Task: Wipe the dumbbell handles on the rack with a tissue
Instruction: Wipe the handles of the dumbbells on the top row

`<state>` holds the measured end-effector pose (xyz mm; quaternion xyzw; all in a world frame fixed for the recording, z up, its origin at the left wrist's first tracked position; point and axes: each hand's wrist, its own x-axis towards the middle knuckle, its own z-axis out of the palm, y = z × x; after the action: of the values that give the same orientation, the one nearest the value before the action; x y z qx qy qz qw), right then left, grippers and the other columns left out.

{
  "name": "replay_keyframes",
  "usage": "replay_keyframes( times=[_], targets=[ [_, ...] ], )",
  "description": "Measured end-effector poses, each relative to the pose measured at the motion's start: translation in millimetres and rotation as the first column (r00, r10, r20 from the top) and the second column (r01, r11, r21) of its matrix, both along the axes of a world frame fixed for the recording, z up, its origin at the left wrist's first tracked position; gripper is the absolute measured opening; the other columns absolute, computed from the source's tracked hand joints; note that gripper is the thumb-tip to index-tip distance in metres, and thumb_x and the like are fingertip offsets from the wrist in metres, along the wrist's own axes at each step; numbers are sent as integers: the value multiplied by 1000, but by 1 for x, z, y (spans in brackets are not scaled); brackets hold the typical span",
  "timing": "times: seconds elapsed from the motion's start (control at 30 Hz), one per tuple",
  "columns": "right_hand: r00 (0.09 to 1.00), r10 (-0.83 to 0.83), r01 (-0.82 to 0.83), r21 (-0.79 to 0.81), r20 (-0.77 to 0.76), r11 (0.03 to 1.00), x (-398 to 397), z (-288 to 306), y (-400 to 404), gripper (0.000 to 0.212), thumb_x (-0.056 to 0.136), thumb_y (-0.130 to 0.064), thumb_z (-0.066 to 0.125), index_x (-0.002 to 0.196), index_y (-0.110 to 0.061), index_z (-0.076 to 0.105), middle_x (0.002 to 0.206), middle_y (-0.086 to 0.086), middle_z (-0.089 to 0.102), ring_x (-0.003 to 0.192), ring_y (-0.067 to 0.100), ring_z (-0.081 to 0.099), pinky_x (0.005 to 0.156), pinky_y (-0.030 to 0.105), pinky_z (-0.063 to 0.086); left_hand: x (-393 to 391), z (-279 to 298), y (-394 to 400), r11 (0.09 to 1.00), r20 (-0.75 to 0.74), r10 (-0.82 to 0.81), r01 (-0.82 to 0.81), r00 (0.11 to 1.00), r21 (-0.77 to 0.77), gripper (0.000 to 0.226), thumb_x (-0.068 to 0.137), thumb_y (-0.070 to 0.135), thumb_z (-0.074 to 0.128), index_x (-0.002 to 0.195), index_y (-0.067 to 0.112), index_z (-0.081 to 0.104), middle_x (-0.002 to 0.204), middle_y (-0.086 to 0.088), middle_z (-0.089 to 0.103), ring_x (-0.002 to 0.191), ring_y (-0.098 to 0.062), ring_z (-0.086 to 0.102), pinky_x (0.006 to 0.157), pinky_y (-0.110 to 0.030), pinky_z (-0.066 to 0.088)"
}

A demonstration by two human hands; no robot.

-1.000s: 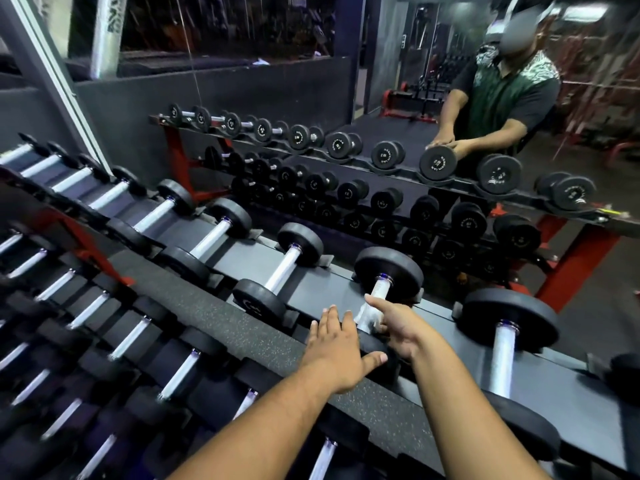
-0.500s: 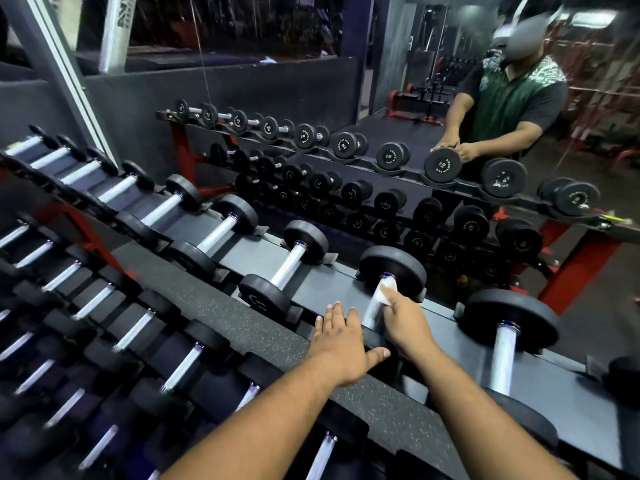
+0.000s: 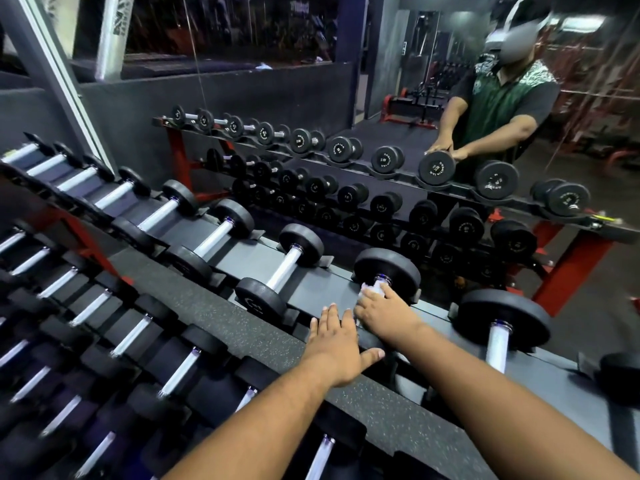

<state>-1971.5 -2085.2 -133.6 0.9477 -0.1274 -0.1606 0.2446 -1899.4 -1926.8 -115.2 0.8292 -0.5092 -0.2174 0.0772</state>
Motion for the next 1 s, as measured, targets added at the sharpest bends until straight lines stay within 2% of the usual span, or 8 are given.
replay_keyframes(
  times=[0.13, 0.23, 0.33, 0.47, 0.57, 0.73, 0.87, 1.0],
  targets=[
    [975, 193, -218, 296, 110, 930, -19, 16, -18, 52, 97, -13, 41, 147, -26, 45, 155, -5, 41, 149, 14, 25, 120, 46, 13, 0, 0, 0, 1000, 2, -6, 6, 1000, 0, 105, 92, 76, 40, 160, 14, -10, 166, -17, -18, 153, -28, -19, 124, -46, -9],
    [959, 157, -224, 294, 237, 929, -36, 9, -22, 62, 96, -11, 43, 155, -27, 32, 163, -5, 26, 153, 14, 14, 123, 47, 1, 2, -2, -1, 1000, -11, -2, 2, 1000, -6, 105, 92, 76, 41, 160, 14, -9, 166, -16, -18, 153, -28, -20, 123, -45, -10],
    [972, 89, -157, 319, 217, 935, -33, -4, -9, 65, 100, -19, 46, 159, -21, 18, 166, -2, 12, 154, 18, 4, 119, 39, -8, 1, -3, -1, 1000, -10, -4, 4, 1000, -6, 105, 92, 76, 41, 160, 14, -10, 166, -16, -19, 153, -28, -20, 122, -45, -10],
    [967, 156, -234, 460, 201, 857, -42, 0, -11, 63, 101, -14, 44, 159, -19, 18, 165, -3, 16, 153, 11, 8, 126, 40, 7, 1, -4, -1, 1000, -3, -7, 7, 1000, -14, 105, 92, 75, 41, 160, 14, -11, 166, -17, -19, 154, -28, -19, 124, -46, -8],
    [953, 54, -201, 489, 298, 849, -42, -2, -10, 62, 100, -16, 43, 158, -19, 20, 164, 0, 24, 151, 13, 21, 125, 33, 6, 1, -4, -1, 1000, -5, -6, 6, 1000, -20, 105, 92, 75, 41, 160, 14, -10, 166, -17, -17, 154, -29, -18, 126, -47, -6],
    [923, 19, -162, 342, 384, 926, -34, -6, -8, 51, 100, -21, 44, 150, -28, 41, 163, -10, 24, 154, 16, 4, 118, 36, -12, 1, -6, -1, 1000, -1, 5, -5, 1000, -14, 106, 91, 76, 40, 160, 15, -11, 166, -16, -19, 154, -28, -19, 125, -47, -7],
    [958, 70, -204, 486, 279, 850, -38, -3, -13, 57, 98, -19, 48, 152, -33, 37, 162, -12, 27, 152, 9, 3, 124, 39, -3, 1, -5, -2, 1000, 0, 2, -2, 1000, -14, 106, 92, 75, 40, 160, 14, -14, 166, -16, -19, 154, -28, -19, 125, -48, -7],
    [938, -82, -53, 373, 337, 926, -37, 0, -19, 59, 98, -20, 32, 153, -39, 32, 165, -13, 16, 154, 14, -1, 123, 46, 1, 2, -5, -2, 1000, 7, -5, 5, 1000, -9, 107, 91, 77, 39, 159, 14, -15, 166, -16, -20, 153, -28, -20, 125, -47, -9]
  ],
)
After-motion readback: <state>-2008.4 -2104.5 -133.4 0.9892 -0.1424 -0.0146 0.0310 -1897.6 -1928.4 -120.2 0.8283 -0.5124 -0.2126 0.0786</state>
